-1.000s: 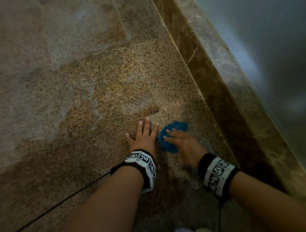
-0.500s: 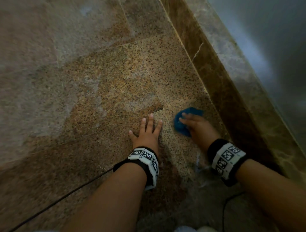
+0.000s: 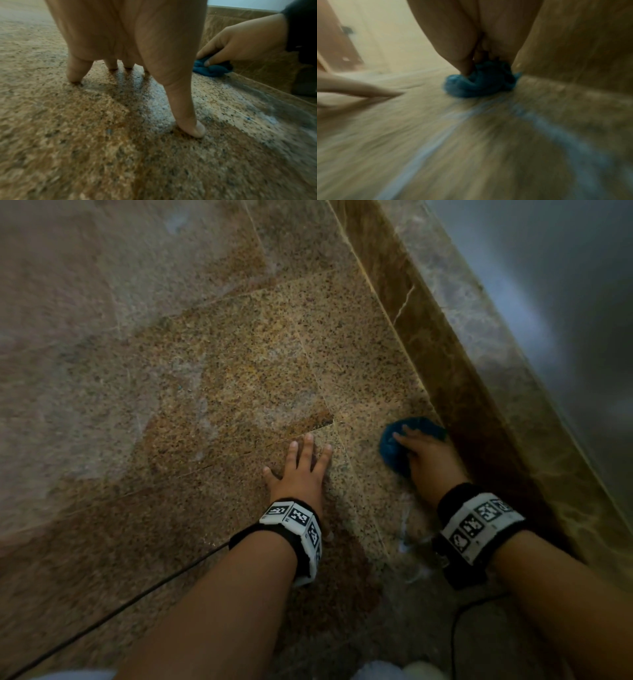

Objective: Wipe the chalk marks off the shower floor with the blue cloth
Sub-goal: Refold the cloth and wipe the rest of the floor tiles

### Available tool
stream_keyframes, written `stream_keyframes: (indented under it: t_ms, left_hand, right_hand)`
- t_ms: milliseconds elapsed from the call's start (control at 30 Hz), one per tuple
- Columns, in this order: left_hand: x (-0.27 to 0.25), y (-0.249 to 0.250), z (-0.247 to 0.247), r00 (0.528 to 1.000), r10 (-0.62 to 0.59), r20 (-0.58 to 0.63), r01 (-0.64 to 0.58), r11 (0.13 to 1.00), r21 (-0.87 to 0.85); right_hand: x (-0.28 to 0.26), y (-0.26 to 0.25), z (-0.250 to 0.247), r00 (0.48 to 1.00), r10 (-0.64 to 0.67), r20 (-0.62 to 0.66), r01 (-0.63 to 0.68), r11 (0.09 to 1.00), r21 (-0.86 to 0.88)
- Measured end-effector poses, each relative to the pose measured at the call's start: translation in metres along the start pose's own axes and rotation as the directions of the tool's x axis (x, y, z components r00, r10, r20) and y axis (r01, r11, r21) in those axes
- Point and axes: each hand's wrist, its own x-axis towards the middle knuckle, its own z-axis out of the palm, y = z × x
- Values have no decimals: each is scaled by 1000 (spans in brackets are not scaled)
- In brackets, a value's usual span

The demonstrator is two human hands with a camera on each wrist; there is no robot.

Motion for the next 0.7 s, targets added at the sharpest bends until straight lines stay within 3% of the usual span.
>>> stream_keyframes:
  t_ms: [67,167,267,333,433,500,567,700]
  left_hand:
    - [1,-1,0,1000,2,-1,-2,1000,4]
    - [0,-1,1,1000,1,9,-1,1000,10]
    - [0,0,-1,1000,-5,20,5,1000,20]
    - [-2,1,-3,1000,-6,27,5,1000,19]
    - [-5,2,-3,1000,-3,28,2,999,44]
    - [-7,6,0,999,8,32,-10,996,89]
    - [-9,16,5,999,39,36,-44,992,122]
    - [-10,31,11,995,70,71,-78,991,112]
  right_hand:
    - [-7,-5,3,999,-39,17,40,995,-89]
    - [-39,-18,30,987,-145,64,147,989,-28]
    - [-55,-16,28,933,-302,197,319,946,-63]
    - [-47,-4,11,960,-197,197,210,977,-48]
    - [-41,9,6,998,-20,58,26,993,-112]
    - [-54,5,14,995,-37,93,55,977,-204]
    - [-66,0,13,988,-68,139,86,989,-123]
    - [-76,4,-4,975,-220,41,223,962,-155]
